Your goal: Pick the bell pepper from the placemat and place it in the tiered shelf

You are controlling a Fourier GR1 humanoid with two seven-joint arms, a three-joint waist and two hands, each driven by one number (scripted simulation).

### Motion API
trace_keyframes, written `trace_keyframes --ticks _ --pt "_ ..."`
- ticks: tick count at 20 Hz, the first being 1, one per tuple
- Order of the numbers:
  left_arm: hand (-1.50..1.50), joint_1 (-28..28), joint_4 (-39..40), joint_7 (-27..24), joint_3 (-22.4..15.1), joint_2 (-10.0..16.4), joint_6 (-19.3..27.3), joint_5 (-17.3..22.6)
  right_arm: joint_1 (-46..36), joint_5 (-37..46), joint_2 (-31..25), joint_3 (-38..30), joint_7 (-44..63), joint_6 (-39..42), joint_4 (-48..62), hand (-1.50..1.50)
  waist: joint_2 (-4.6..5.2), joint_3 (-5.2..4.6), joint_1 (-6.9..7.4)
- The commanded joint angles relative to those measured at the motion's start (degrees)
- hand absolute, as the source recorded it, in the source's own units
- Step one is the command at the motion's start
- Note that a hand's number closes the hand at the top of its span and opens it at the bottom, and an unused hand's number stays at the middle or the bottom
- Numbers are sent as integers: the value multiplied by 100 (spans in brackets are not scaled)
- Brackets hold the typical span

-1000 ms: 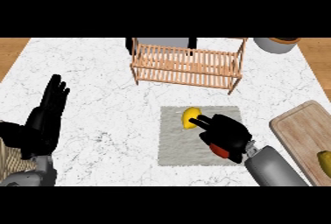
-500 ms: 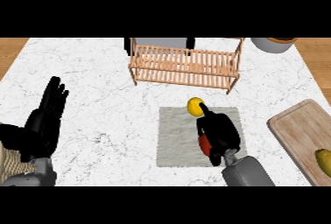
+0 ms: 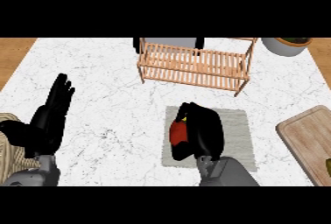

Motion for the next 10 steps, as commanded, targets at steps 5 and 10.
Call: trace_keyframes --ticks 5,10 --pt "0 -40 121 -31 54 -12 -14 29 -1569 439 27 546 2851 -930 -936 150 -32 -18 -97" --pt "0 -94 100 53 176 85 -27 60 -2443 761 25 167 3367 -217 -675 150 -24 -18 -131"
